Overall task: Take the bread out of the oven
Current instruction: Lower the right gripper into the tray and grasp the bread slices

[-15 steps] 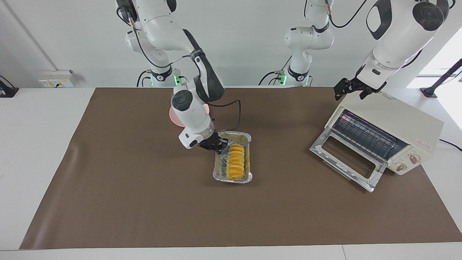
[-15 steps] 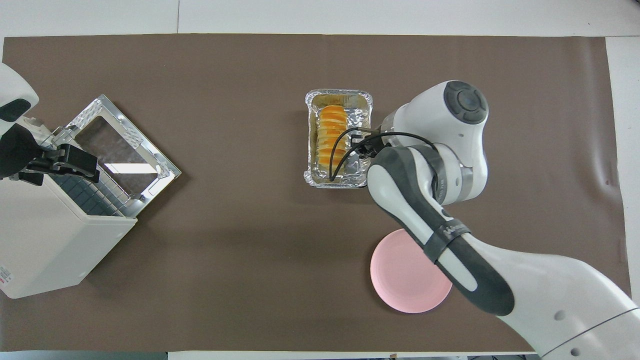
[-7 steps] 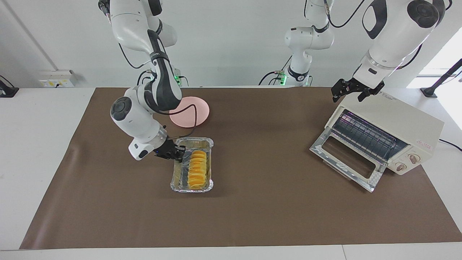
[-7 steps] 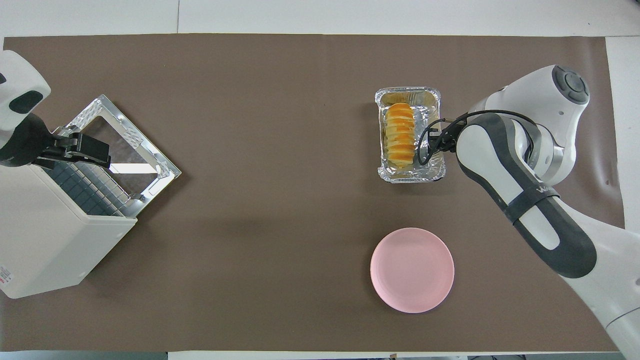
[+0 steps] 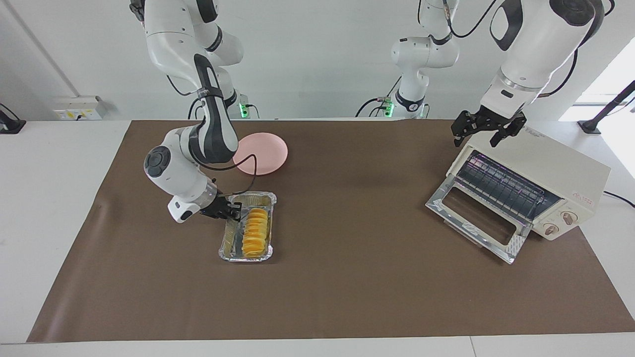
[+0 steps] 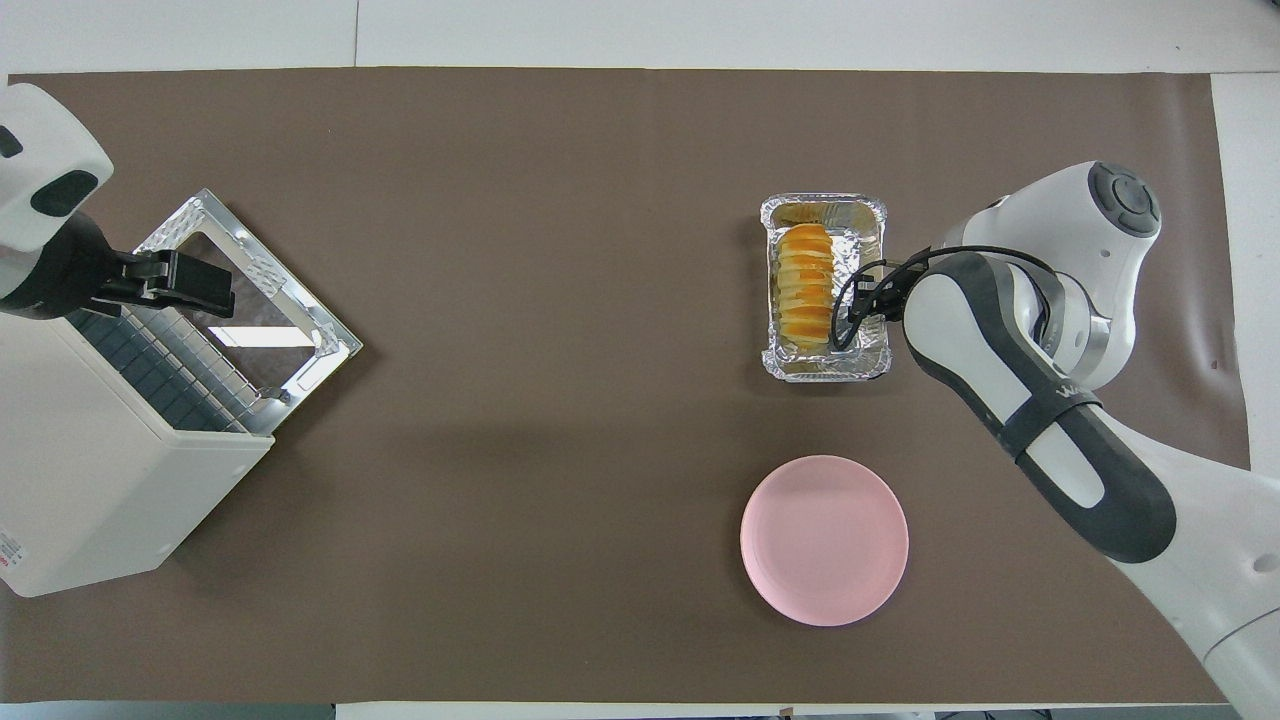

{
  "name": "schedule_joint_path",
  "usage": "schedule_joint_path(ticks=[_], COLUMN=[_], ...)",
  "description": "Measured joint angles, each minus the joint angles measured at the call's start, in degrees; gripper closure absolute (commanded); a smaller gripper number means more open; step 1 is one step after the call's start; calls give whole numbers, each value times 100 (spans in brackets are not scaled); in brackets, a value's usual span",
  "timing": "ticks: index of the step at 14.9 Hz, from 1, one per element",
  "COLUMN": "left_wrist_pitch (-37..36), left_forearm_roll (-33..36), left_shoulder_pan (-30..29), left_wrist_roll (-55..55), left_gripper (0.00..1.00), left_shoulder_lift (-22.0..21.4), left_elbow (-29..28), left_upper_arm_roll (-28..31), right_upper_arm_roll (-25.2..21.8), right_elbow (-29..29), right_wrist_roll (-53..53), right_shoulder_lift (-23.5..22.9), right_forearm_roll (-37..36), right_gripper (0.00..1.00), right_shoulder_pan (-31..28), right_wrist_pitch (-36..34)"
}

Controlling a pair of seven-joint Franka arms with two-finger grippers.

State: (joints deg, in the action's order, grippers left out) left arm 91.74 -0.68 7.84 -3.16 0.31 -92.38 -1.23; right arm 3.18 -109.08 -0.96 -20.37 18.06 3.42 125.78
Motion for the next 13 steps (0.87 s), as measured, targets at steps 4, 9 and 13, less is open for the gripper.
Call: schedule_joint_path(ticks=[4, 9, 13], left_wrist_pitch=[0, 6, -63], left_forearm_roll=[0, 0, 0], left_shoulder_pan=[-5, -72, -374], left_wrist_roll=[0, -8, 28], left_gripper=[0, 0, 0], left_shoulder_lift=[-9, -24, -24], left_elbow=[0, 1, -23], left_upper_arm_roll=[-23, 11, 32], right_upper_arm_roll=[11, 13, -4], right_elbow=[378, 398, 380], right_wrist_roll=[-682, -1248, -1349], right_shoulder_lift=[307, 103, -173], right_forearm_roll=[-687, -732, -625], right_gripper=[0, 0, 6], right_shoulder_pan=[314, 627, 589], right_wrist_pitch=[-344, -9, 194])
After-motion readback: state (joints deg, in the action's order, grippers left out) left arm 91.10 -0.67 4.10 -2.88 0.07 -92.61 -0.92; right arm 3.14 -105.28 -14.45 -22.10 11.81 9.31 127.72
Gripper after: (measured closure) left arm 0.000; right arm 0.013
